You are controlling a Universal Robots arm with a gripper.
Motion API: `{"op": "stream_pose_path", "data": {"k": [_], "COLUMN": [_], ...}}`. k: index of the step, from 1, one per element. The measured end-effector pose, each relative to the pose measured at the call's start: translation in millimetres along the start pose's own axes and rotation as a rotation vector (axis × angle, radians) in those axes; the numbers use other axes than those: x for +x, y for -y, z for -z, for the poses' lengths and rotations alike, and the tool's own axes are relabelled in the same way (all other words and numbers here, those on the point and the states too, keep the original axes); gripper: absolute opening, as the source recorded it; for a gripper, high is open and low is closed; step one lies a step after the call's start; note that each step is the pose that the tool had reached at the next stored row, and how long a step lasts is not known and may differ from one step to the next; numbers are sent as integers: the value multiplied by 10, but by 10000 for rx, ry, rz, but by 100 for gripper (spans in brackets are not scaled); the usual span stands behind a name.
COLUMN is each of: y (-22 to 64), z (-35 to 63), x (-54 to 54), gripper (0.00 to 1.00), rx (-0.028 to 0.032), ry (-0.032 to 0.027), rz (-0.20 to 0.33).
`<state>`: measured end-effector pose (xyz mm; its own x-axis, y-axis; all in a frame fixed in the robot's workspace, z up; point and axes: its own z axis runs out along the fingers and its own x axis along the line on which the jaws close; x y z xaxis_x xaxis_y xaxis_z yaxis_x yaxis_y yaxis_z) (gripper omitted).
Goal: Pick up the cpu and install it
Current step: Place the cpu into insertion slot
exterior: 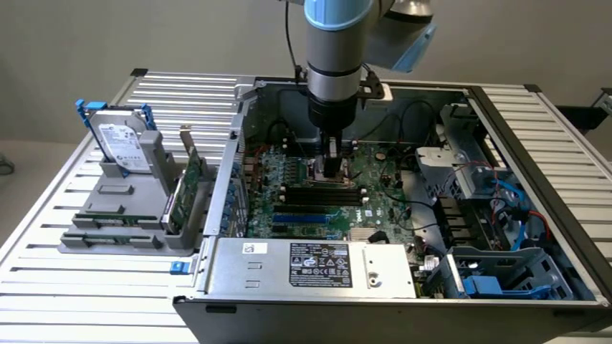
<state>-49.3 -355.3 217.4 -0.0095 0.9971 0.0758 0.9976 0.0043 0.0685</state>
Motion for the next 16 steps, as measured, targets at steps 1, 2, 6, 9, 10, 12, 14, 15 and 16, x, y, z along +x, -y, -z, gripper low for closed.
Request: {"op": "stream_pose_path", "data": {"k": [1,2,6,9,10,12,14,15,16], "y": [4,8,21,27,29,32,32,32,32], "z": [-18,-36,-107,-137,-138,-138,-140,-140,-141], "x": [-2,-3,-8,-11,-11,-11,-11,-10,-8], "gripper": [55,55,55,55,55,55,55,55,55], "rx": [-15,-30,-107,-155,-156,-156,-158,-158,-158], "ry": [1,2,0,2,2,4,1,1,0], "rz": [2,3,10,13,14,13,13,13,13]}}
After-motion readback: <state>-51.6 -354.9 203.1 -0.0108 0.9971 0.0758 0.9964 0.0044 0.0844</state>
